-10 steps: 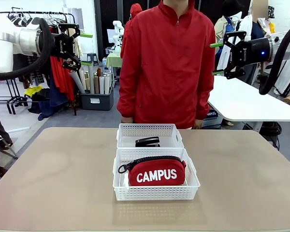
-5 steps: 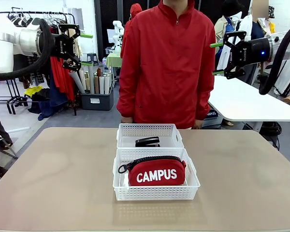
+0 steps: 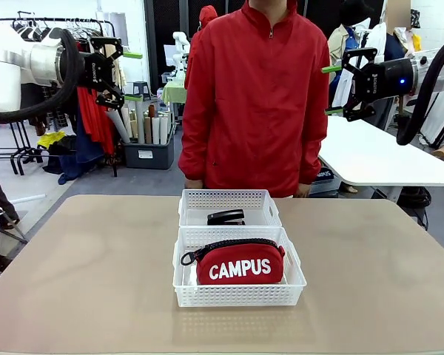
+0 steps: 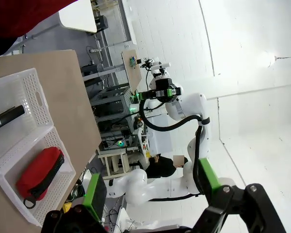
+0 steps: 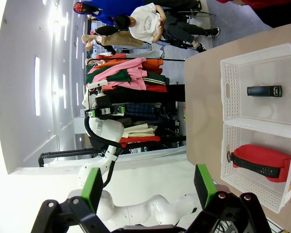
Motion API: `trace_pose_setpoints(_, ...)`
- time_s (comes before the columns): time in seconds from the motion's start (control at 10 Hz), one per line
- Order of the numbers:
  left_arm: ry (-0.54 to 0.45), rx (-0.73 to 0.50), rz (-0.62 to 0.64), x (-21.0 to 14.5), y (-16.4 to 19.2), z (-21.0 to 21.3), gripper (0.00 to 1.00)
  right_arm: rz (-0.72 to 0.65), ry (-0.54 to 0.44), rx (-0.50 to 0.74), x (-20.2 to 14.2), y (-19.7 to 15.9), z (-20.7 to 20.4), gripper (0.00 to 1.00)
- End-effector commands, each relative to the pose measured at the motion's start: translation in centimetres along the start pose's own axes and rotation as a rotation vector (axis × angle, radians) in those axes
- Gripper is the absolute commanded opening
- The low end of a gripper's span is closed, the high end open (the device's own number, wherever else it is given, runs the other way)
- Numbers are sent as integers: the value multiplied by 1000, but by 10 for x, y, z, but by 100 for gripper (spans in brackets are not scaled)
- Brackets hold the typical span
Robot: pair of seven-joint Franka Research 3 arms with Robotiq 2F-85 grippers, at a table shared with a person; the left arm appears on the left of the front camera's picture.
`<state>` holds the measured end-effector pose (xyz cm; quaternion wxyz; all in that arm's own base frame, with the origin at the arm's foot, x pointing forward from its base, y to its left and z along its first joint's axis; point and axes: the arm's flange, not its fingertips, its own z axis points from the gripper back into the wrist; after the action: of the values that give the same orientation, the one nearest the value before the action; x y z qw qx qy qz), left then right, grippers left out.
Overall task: Distribute items into two baskets.
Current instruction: Place the picked Stapler into the Organizing basket as instructed by the person.
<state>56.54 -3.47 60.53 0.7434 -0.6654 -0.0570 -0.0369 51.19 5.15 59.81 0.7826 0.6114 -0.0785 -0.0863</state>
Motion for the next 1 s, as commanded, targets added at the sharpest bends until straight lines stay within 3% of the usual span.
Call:
trace_pose_setpoints(0.0,0,0,1,0,-2,1,100,-13,2,5,-2,3,-1,100)
trace_pose_setpoints(0.9,0,0,1,0,-2,1,100,-13,2,5,-2,3,-1,100)
